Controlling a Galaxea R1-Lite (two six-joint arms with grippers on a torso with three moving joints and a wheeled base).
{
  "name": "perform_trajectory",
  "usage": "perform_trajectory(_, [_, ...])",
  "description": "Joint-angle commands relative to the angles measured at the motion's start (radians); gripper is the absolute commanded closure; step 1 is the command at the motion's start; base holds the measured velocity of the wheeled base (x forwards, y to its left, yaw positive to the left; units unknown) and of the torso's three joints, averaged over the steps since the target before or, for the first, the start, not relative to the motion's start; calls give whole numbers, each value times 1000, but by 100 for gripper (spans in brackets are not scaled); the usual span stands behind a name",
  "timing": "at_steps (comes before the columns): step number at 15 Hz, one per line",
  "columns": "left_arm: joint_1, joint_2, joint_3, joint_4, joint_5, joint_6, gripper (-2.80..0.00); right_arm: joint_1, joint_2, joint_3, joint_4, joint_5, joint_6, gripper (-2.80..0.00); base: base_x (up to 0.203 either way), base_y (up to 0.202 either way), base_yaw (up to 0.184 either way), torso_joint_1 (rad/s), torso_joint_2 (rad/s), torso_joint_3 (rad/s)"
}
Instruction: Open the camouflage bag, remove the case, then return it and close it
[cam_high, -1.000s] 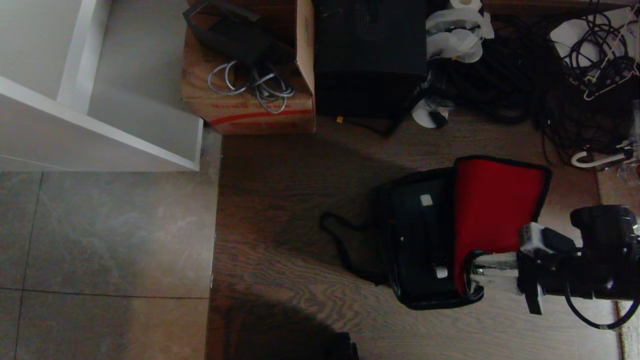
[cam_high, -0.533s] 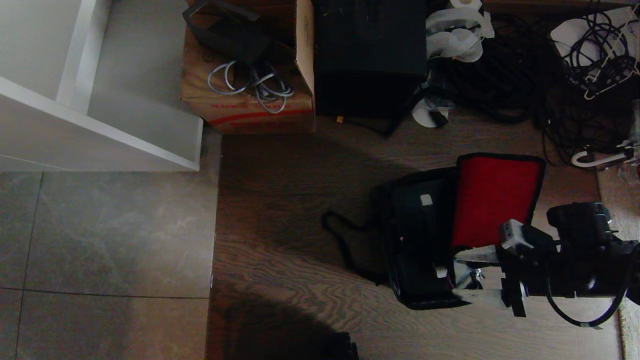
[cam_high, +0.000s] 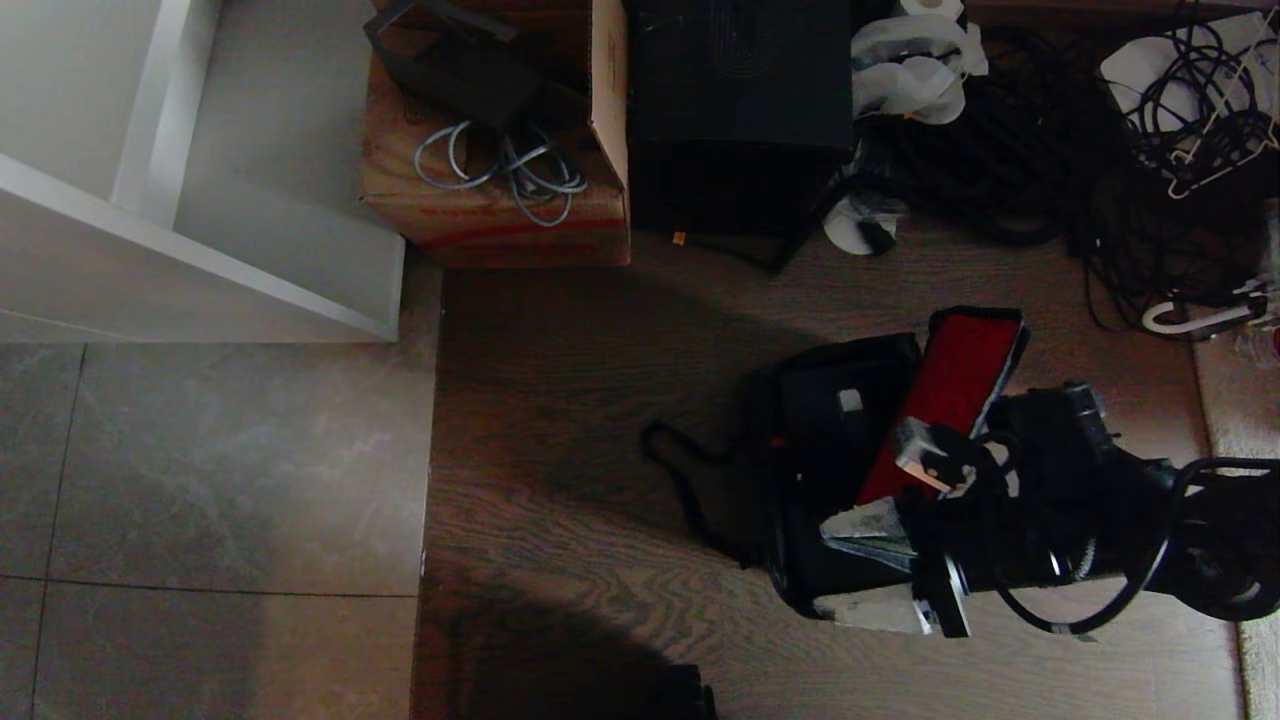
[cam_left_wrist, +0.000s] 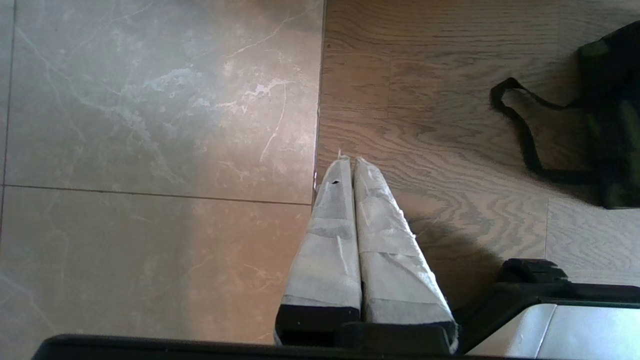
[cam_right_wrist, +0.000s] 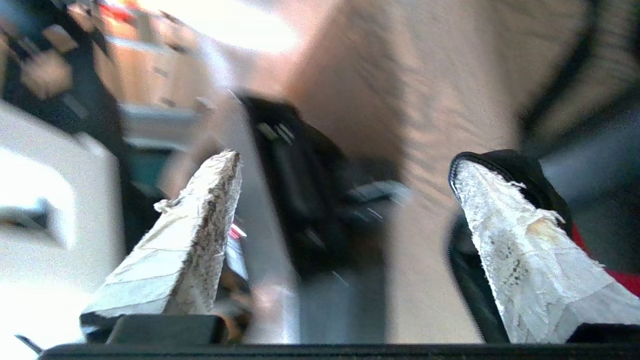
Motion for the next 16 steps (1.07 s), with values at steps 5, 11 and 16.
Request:
perform_trajectory(5, [0,-2,0,0,0,0,0,170,-127,-178,-27,-103,416,-280,0,0,0,0,0,0])
perform_trajectory(11, [0,0,0,0,0,0,0,170,-124,-120,-35,-138,420,-280,0,0,0,0,0,0])
perform_trajectory(16, [0,0,0,0,0,0,0,-50,-215,-116,100,-204,444,-280,0,0,0,0,0,0])
